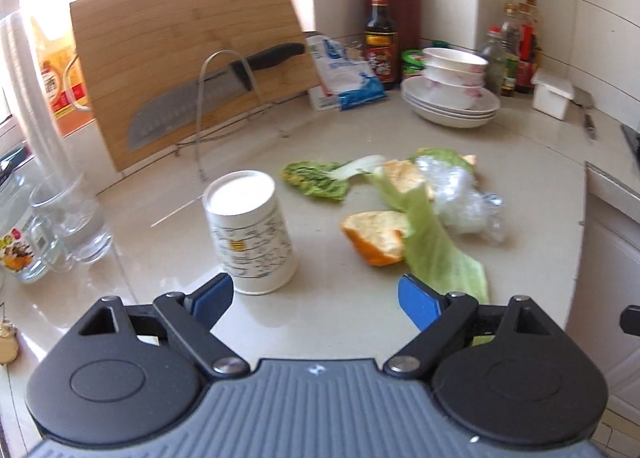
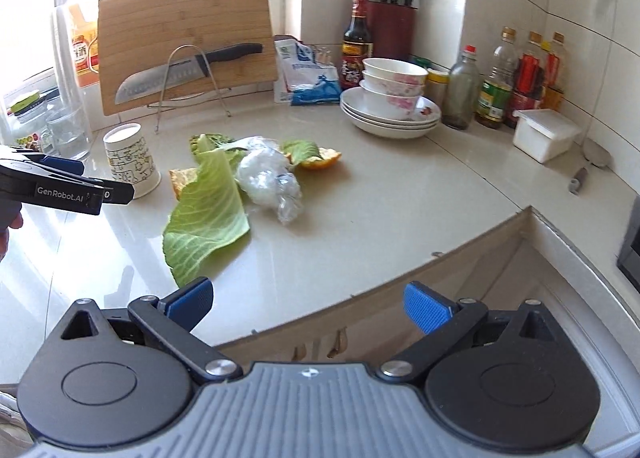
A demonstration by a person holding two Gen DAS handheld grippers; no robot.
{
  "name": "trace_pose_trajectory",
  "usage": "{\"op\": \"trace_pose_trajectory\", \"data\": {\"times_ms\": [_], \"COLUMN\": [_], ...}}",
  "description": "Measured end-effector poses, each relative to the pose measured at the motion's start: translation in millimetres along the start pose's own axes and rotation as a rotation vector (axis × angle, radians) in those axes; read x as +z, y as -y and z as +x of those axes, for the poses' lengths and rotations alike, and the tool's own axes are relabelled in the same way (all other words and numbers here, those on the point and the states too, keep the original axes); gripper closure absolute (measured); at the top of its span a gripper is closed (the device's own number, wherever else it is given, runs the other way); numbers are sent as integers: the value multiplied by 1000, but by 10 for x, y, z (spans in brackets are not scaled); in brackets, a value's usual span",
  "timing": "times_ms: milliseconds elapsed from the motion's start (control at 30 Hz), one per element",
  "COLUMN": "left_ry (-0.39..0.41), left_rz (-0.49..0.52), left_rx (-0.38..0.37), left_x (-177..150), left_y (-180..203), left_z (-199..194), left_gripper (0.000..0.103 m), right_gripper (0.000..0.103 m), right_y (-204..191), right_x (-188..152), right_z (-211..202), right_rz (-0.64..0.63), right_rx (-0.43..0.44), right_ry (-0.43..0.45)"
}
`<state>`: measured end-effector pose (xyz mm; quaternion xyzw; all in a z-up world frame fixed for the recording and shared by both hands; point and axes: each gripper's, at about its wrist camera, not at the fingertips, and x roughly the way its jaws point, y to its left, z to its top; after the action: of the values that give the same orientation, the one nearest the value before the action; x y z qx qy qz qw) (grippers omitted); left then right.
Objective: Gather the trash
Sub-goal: 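Move the left tool back to the white paper cup and grasp it, then lift the paper cup with the left tool while the right tool grasps the cabbage leaf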
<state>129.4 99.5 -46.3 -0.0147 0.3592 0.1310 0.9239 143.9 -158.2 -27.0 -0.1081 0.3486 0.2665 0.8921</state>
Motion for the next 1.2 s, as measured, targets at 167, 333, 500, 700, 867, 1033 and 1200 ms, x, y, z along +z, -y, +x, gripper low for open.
{"op": "trace_pose_trajectory", "data": {"times_ms": [167,333,500,700,867,1033,1200], "left_ry": [-8,-17,-14,-21,-4,0,-23], "left_rz": [-68,-84,-80,-83,-78,-63,-66], "left_rx": [59,43,20,1,-7,-24,-65], "left_x": [35,122,164,163,160,184,182], "left_y": [-294,-395,-411,-409,-421,-433,-445], "left_z": [305,563,699,754,693,580,461], "left_gripper": [18,26,32,43,44,45,45], "right_gripper": [0,0,0,0,0,0,0], "right_y": [-183,-283,-355,-419,-453,-493,-565], "right_x": [182,289,359,411,447,480,542], "right_z": [221,391,544,654,707,795,946], "right_rz": [-43,-61,-67,-88,-111,-128,-141], "right_rx": [45,56,63,77,101,139,203], "right_ry": [-8,-32,-60,-81,-84,-90,-102]}}
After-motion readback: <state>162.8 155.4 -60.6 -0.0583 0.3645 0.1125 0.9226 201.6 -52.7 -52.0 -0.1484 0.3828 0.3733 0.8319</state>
